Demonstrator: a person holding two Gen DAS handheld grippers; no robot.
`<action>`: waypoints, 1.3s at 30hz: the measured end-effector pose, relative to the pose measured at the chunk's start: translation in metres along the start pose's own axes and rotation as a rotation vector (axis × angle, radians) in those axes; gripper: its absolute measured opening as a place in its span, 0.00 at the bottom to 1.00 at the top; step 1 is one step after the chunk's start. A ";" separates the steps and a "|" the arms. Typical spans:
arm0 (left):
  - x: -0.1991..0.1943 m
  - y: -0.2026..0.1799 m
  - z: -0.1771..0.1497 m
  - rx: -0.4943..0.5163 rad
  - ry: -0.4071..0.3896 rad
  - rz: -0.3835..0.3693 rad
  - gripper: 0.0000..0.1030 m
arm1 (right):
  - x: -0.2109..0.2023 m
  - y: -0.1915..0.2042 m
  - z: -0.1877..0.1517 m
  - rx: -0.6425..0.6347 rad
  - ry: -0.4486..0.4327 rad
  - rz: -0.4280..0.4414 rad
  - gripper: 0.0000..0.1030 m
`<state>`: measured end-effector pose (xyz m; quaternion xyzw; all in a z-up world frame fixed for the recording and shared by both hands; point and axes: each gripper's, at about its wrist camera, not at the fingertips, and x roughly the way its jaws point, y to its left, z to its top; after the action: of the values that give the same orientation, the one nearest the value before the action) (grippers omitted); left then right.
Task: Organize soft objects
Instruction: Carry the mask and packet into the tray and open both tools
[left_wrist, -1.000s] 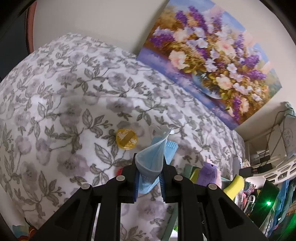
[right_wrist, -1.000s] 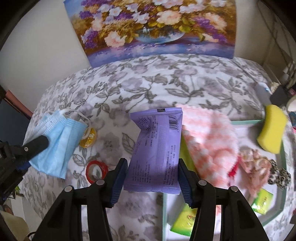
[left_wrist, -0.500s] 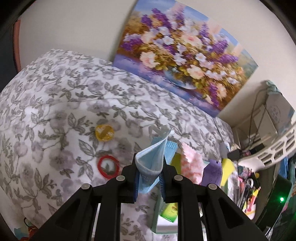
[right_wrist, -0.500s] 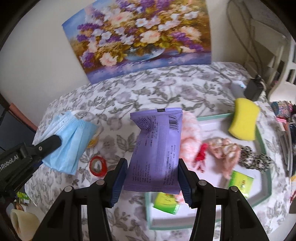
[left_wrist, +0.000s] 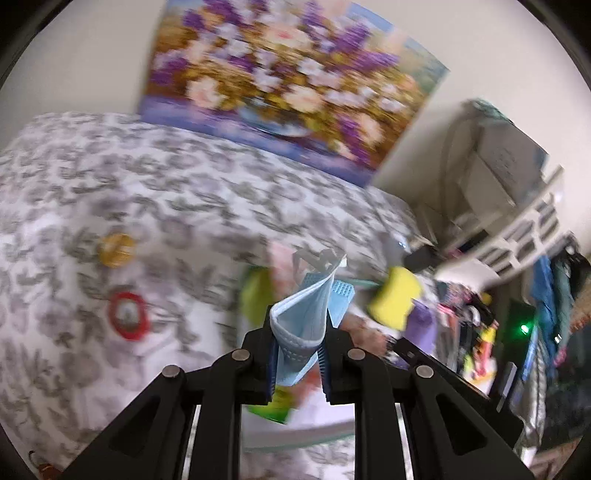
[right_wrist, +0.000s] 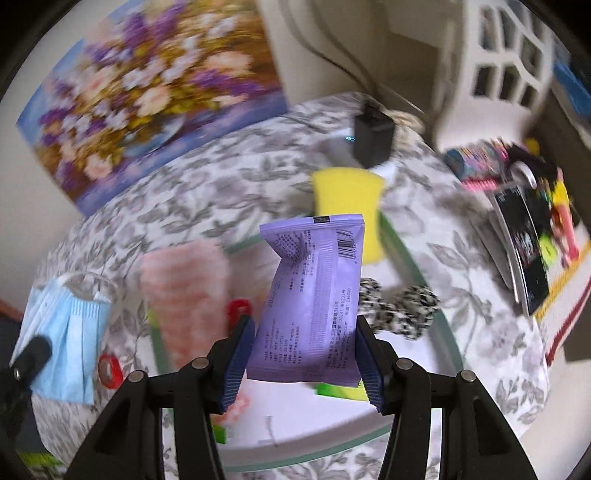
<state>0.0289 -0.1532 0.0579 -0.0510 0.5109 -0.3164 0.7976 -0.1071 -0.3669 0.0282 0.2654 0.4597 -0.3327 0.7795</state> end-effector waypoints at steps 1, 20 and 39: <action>0.003 -0.007 -0.003 0.011 0.012 -0.024 0.19 | 0.000 -0.007 0.001 0.014 0.000 -0.006 0.55; 0.115 -0.051 -0.053 0.103 0.305 0.010 0.19 | 0.049 -0.025 -0.010 0.017 0.156 -0.033 0.55; 0.117 -0.047 -0.050 0.076 0.360 0.041 0.43 | 0.053 -0.024 -0.009 0.024 0.191 -0.031 0.64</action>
<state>-0.0021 -0.2440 -0.0385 0.0470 0.6339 -0.3234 0.7010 -0.1117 -0.3901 -0.0255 0.2979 0.5319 -0.3234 0.7237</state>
